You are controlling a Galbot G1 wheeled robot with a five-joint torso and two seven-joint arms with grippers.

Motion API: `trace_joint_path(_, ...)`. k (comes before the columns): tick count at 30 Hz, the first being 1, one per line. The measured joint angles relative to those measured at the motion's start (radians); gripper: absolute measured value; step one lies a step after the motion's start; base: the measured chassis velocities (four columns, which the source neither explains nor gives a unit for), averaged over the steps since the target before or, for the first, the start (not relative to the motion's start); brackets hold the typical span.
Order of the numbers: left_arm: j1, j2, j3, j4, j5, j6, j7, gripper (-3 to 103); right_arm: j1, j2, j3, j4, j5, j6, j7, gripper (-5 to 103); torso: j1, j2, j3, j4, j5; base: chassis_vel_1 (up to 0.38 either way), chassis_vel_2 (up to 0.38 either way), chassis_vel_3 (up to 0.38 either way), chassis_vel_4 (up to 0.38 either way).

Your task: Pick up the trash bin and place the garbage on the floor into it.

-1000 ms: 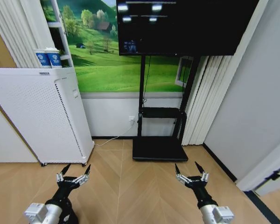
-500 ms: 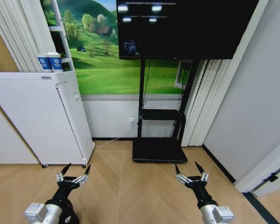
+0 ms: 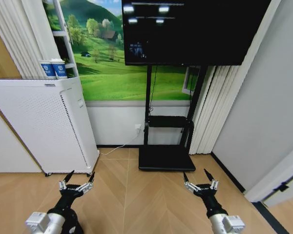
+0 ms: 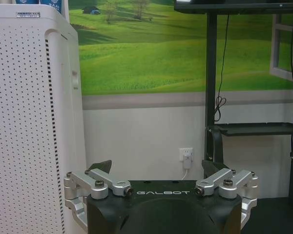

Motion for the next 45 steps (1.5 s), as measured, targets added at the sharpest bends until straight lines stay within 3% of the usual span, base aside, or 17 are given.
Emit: trace_joint_path(45, 0.0, 0.0, 0.0, 0.0, 0.0, 0.0, 0.0, 100, 0.0, 0.0, 0.0, 0.0, 0.0, 0.0, 0.0, 100, 0.077, 0.19, 0.112, 0.0, 0.0, 0.0, 0.0, 0.0, 0.0)
